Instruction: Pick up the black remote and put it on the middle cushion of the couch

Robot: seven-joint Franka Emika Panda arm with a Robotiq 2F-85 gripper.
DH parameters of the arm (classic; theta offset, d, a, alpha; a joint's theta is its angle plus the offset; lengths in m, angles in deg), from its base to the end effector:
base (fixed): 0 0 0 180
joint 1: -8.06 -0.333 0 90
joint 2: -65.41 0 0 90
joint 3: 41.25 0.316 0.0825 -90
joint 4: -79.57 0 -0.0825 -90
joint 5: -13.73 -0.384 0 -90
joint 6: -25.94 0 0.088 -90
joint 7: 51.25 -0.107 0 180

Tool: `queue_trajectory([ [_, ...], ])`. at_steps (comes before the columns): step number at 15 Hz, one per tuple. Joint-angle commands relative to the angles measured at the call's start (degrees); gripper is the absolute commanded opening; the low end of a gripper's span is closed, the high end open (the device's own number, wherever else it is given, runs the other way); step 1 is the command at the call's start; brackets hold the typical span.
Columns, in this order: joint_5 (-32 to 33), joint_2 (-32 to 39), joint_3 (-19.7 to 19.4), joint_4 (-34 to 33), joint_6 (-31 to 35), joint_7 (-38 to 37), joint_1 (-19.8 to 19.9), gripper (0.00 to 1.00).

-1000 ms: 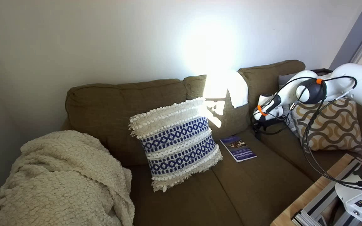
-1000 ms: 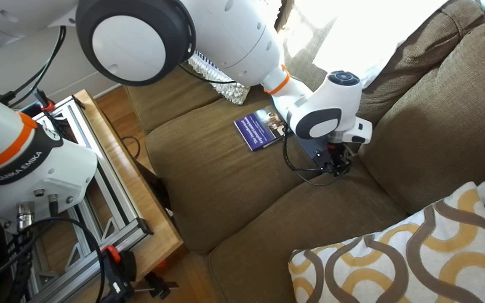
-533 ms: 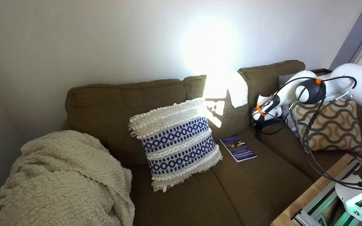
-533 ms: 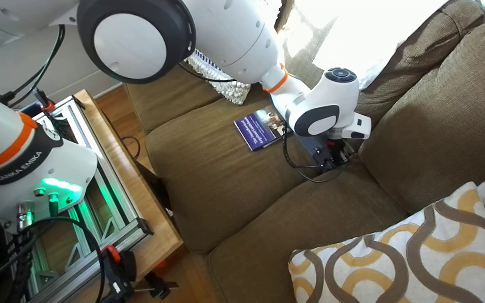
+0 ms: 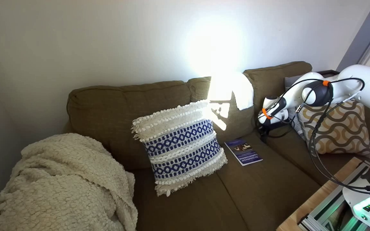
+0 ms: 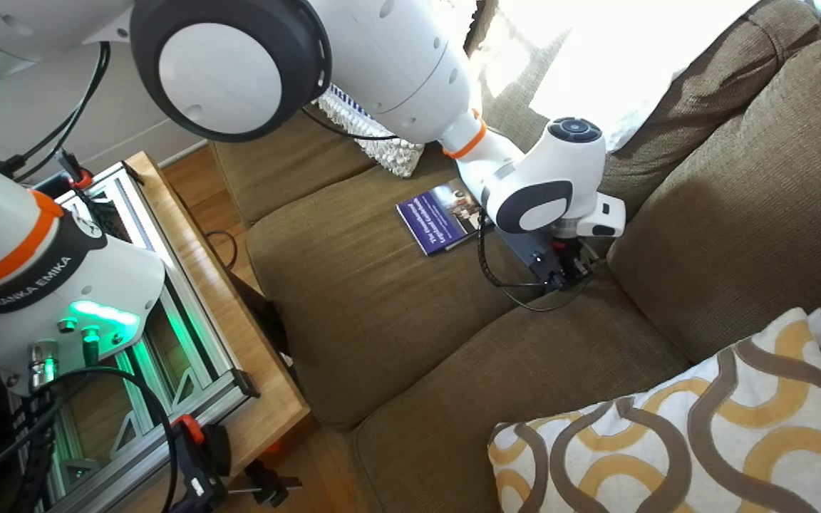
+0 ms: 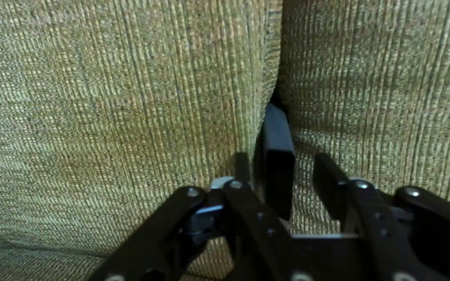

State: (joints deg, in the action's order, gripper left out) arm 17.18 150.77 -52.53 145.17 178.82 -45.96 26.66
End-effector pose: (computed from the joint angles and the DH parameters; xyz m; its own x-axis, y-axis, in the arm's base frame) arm 0.6046 -0.3067 -0.1139 0.9817 -0.1903 0.0025 -0.1860 -0.9565 0.2245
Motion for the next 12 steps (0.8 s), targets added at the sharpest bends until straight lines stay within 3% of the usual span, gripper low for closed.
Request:
queue_trajectory([
  [1,1.04,0.00,0.58,0.91,-0.29,1.35,0.75,0.30],
  [3,1.00,0.00,0.56,0.95,-0.39,1.47,0.62,0.33],
  [7,1.07,0.00,0.28,1.02,-0.14,1.34,0.49,0.02],
  [8,1.10,-0.02,0.27,1.04,-0.11,1.44,0.57,0.00],
  [9,1.08,-0.02,0.37,1.03,-0.10,1.55,0.60,0.05],
  [12,0.78,-0.04,0.58,-0.07,-1.44,1.89,0.88,0.05],
])
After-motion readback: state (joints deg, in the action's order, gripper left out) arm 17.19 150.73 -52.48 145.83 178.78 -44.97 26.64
